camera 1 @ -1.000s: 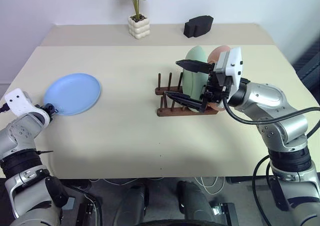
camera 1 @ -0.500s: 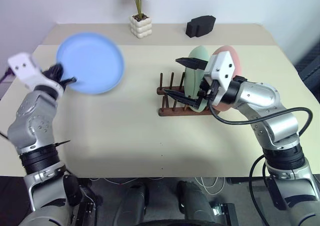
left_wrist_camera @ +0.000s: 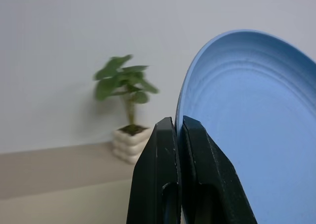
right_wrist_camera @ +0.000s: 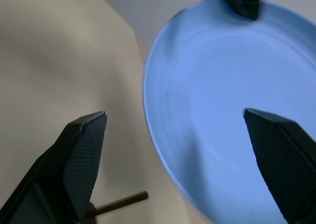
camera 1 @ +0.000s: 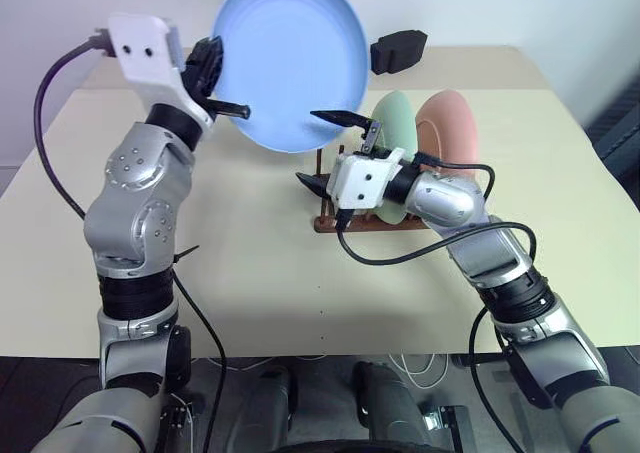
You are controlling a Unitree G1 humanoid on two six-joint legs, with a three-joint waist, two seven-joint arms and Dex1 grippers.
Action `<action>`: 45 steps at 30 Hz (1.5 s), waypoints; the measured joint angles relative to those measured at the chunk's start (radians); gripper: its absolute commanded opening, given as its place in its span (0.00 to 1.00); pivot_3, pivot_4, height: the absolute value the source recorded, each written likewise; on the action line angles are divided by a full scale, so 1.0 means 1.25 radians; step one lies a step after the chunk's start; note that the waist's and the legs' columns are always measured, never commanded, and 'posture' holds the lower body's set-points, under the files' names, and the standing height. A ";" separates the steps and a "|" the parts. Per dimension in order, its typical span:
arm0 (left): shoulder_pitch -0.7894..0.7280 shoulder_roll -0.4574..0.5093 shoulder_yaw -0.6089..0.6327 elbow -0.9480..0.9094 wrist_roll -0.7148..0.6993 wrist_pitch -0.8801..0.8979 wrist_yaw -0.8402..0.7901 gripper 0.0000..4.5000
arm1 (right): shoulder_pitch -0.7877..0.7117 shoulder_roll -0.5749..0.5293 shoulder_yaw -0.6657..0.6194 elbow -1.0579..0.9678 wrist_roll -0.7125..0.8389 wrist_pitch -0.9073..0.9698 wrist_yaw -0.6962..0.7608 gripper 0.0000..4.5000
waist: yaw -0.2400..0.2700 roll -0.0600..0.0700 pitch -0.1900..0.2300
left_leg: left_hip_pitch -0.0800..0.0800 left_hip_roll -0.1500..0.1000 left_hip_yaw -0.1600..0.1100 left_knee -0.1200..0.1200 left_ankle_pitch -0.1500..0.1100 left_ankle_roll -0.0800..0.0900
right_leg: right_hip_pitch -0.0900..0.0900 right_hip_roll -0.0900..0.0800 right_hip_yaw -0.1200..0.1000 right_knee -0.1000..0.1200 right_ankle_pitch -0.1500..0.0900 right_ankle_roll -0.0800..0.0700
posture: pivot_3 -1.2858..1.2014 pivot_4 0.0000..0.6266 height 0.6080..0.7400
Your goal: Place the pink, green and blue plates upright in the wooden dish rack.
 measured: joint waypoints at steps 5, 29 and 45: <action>0.005 0.003 -0.009 -0.031 -0.012 0.042 -0.024 0.00 | -0.008 0.035 0.008 0.046 -0.067 -0.025 -0.034 0.95 | -0.003 0.000 0.000 | 0.000 0.000 0.000 0.000 0.000 0.000 | 0.000 0.000 0.000 0.000 0.000 0.000 | 0.52 0.24 0.93; -0.016 -0.080 0.149 -0.027 -0.100 -0.019 -0.001 0.79 | -0.017 0.075 0.010 0.071 -0.142 -0.069 -0.072 0.00 | -0.003 0.000 0.000 | 0.000 0.000 -0.001 0.000 0.001 -0.001 | 0.000 0.001 0.000 0.001 0.000 0.000 | 0.52 0.24 0.93; 0.240 0.144 0.228 0.065 -0.104 -0.138 -0.208 0.99 | -0.020 0.298 -0.202 -0.130 0.470 0.246 -0.016 0.00 | -0.001 0.000 0.000 | 0.001 0.001 -0.004 0.000 -0.001 0.002 | 0.001 0.001 0.000 0.003 0.000 -0.001 | 0.52 0.24 0.93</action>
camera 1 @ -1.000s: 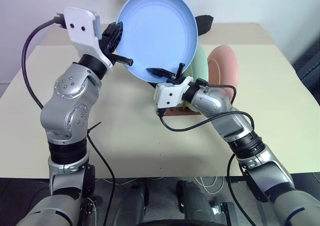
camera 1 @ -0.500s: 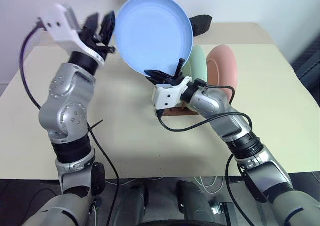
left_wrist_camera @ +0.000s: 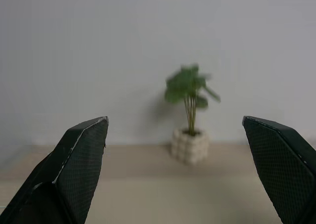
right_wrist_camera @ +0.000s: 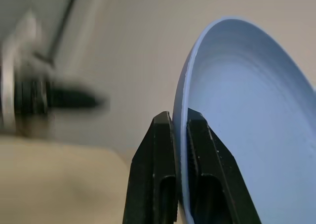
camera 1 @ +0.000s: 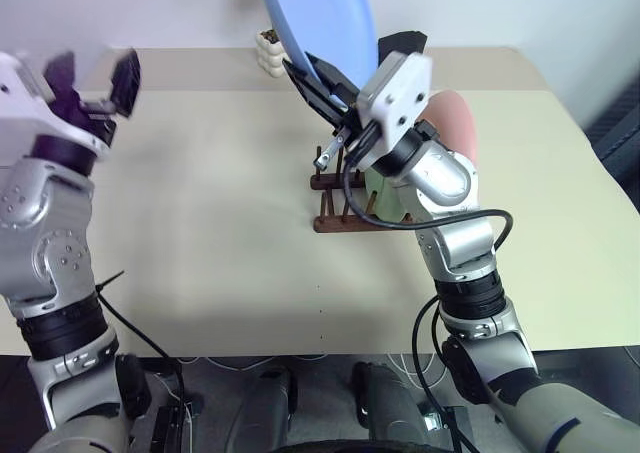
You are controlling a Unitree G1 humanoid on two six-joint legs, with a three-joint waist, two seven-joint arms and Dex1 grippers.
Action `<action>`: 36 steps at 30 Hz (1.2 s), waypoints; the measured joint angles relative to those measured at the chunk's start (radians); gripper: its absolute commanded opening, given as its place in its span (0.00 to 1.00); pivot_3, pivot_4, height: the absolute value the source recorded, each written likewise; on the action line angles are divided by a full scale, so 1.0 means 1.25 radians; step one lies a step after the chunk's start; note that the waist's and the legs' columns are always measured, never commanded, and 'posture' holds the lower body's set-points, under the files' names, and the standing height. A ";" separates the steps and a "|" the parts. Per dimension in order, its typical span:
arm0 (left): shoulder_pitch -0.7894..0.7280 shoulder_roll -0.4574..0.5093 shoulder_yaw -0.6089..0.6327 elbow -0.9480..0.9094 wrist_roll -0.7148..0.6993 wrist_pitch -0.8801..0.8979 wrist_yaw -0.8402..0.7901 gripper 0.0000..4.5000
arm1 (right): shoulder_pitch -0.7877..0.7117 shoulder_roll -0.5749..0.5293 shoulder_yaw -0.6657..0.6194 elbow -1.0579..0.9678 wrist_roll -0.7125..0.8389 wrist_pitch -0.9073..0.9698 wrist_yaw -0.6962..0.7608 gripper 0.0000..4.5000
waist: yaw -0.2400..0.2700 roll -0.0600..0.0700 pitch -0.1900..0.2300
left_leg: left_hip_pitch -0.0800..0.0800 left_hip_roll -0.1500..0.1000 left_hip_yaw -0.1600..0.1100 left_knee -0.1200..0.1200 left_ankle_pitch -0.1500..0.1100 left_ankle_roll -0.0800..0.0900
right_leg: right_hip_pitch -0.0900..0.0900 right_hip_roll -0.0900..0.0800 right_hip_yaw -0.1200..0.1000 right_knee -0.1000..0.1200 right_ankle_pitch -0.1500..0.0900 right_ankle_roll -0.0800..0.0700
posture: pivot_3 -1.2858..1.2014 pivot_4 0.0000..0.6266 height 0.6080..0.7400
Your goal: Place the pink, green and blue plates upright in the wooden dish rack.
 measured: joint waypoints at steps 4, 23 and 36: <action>0.129 0.004 -0.100 -0.063 -0.004 0.000 -0.111 0.99 | 0.051 0.029 -0.047 -0.055 0.182 0.181 -0.036 0.00 | -0.001 0.000 0.000 | 0.000 0.001 0.000 0.000 0.000 0.000 | 0.000 0.000 0.000 0.000 0.000 0.000 | 0.52 0.24 0.93; 0.239 0.051 -0.147 -0.144 -0.105 0.020 -0.273 0.99 | 0.114 0.070 -0.172 -0.067 0.451 0.413 -0.256 0.00 | -0.003 0.002 0.000 | 0.000 0.002 0.000 -0.001 0.000 0.000 | -0.001 0.001 0.000 0.000 0.000 -0.001 | 0.52 0.24 0.93; 0.231 0.050 -0.158 -0.144 -0.092 0.019 -0.265 0.99 | 0.146 0.068 -0.171 -0.113 0.472 0.442 -0.347 0.00 | 0.000 0.002 0.000 | 0.001 0.002 0.000 -0.001 0.000 0.000 | 0.000 0.001 0.000 0.000 0.000 -0.001 | 0.52 0.24 0.93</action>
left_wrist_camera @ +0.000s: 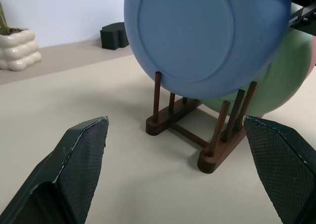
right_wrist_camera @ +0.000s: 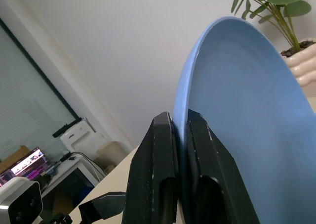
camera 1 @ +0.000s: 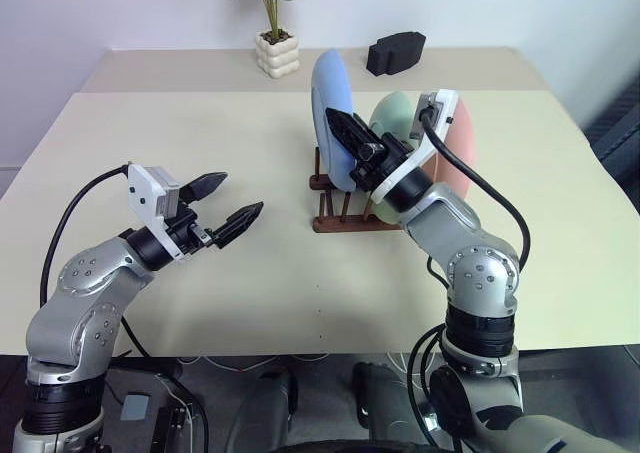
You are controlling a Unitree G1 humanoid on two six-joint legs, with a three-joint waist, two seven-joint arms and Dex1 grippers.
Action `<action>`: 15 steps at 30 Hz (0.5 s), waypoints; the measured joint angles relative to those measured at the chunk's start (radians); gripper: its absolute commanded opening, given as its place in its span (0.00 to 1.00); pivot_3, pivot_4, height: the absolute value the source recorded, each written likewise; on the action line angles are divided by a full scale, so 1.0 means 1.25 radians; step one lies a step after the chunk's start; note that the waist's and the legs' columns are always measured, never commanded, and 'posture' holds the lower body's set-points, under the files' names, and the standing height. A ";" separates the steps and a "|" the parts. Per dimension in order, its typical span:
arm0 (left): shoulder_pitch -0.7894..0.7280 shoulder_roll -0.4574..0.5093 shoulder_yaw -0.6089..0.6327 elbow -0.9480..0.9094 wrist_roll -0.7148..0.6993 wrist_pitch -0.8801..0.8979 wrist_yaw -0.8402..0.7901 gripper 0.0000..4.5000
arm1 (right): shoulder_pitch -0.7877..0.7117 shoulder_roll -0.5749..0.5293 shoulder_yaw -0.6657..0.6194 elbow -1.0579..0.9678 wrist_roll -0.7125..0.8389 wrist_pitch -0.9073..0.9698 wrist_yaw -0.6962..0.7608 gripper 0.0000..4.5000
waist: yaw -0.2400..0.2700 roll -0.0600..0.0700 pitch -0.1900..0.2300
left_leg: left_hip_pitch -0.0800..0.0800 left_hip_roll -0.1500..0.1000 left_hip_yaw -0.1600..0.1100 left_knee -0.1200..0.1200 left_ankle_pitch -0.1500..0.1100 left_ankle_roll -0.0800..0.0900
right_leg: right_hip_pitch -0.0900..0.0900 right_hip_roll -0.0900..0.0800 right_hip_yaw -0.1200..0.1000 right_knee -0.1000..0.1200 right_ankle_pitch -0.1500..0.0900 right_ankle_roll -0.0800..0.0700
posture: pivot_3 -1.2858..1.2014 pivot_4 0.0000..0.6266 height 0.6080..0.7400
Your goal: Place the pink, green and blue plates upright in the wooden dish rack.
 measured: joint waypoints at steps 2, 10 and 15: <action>-0.001 0.000 -0.003 0.000 0.003 0.000 0.000 0.99 | 0.002 -0.002 0.001 -0.004 -0.001 0.000 -0.003 0.00 | 0.000 0.000 0.000 | 0.000 0.000 0.000 0.000 0.000 0.000 | 0.000 0.000 0.000 0.000 0.000 0.000 | 0.52 0.24 0.93; -0.002 -0.003 -0.018 0.003 0.012 -0.003 0.001 0.99 | 0.002 -0.043 0.033 -0.016 -0.037 -0.019 0.026 0.00 | -0.001 0.000 0.000 | 0.000 0.000 0.000 0.000 0.000 0.000 | 0.000 0.000 0.000 0.000 0.000 0.000 | 0.52 0.24 0.93; -0.006 -0.007 -0.022 0.003 0.019 -0.005 0.001 0.99 | 0.001 -0.054 0.049 -0.021 -0.055 -0.027 0.031 0.00 | -0.002 0.000 0.000 | 0.000 0.000 0.000 0.000 0.000 0.000 | 0.000 0.000 0.000 0.000 0.000 0.000 | 0.52 0.24 0.93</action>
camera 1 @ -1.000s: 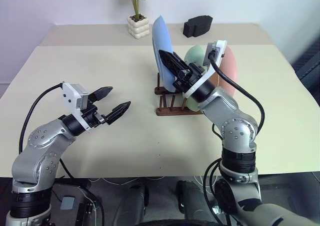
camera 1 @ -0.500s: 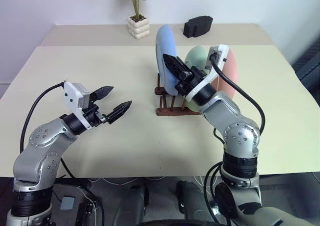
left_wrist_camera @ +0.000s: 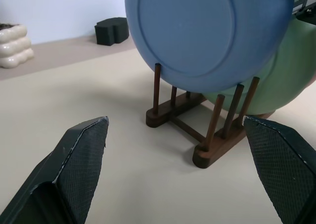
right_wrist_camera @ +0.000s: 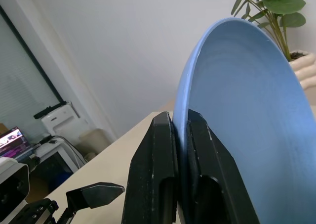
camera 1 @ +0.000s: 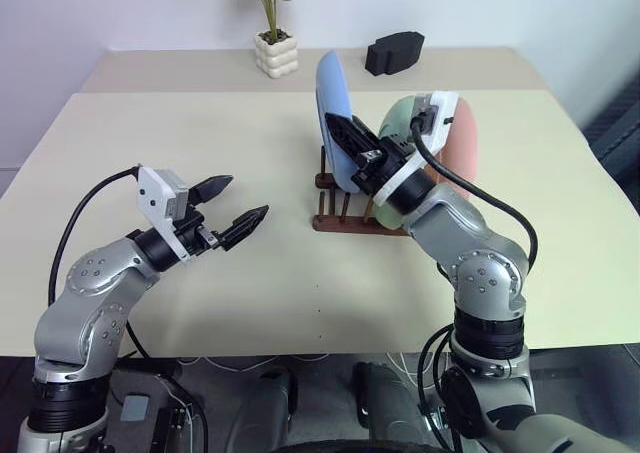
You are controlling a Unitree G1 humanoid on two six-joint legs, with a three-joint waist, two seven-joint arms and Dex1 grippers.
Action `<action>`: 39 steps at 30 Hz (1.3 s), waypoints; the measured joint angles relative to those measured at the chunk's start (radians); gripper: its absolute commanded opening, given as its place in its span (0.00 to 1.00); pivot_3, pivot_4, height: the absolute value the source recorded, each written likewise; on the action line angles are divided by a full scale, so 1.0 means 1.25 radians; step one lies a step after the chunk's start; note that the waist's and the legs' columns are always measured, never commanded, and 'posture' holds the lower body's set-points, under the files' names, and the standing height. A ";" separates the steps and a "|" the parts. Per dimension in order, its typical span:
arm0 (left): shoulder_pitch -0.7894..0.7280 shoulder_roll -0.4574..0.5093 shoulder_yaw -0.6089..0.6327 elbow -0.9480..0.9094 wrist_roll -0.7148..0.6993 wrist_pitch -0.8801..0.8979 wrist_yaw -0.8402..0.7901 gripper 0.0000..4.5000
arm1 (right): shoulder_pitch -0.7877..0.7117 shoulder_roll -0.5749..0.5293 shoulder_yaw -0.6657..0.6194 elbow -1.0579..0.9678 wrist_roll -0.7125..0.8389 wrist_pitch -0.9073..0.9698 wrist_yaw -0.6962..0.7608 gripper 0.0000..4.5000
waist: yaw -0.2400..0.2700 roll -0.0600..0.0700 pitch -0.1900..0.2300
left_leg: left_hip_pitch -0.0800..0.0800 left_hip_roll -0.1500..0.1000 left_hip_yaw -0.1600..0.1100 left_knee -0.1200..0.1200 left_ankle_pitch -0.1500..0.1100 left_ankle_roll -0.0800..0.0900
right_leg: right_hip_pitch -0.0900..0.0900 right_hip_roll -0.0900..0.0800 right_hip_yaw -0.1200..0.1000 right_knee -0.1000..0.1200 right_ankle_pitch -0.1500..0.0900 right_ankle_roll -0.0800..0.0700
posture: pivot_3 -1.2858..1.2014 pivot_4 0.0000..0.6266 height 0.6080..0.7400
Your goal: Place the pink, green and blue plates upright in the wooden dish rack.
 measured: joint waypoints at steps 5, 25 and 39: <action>0.000 0.000 0.000 0.000 0.000 0.000 0.000 0.99 | -0.009 0.012 -0.002 0.000 0.000 0.000 -0.030 0.00 | 0.000 0.000 0.000 | 0.000 0.000 0.000 0.000 0.000 0.000 | 0.000 0.000 0.000 0.000 0.000 0.000 | 0.52 0.24 0.93; 0.006 0.000 -0.005 -0.001 0.000 0.007 -0.001 0.99 | -0.079 0.049 -0.074 -0.032 0.115 0.029 -0.193 0.00 | 0.000 0.000 0.000 | 0.000 0.001 0.000 0.000 0.000 0.000 | 0.000 0.000 0.000 0.000 0.000 0.000 | 0.52 0.24 0.93; 0.002 0.000 -0.006 0.000 0.000 0.008 -0.006 0.99 | -0.083 0.091 -0.071 -0.071 0.266 0.035 -0.354 0.00 | -0.001 0.001 0.000 | -0.001 0.001 0.000 -0.001 0.000 0.000 | -0.001 0.000 0.000 -0.001 -0.001 -0.001 | 0.52 0.24 0.93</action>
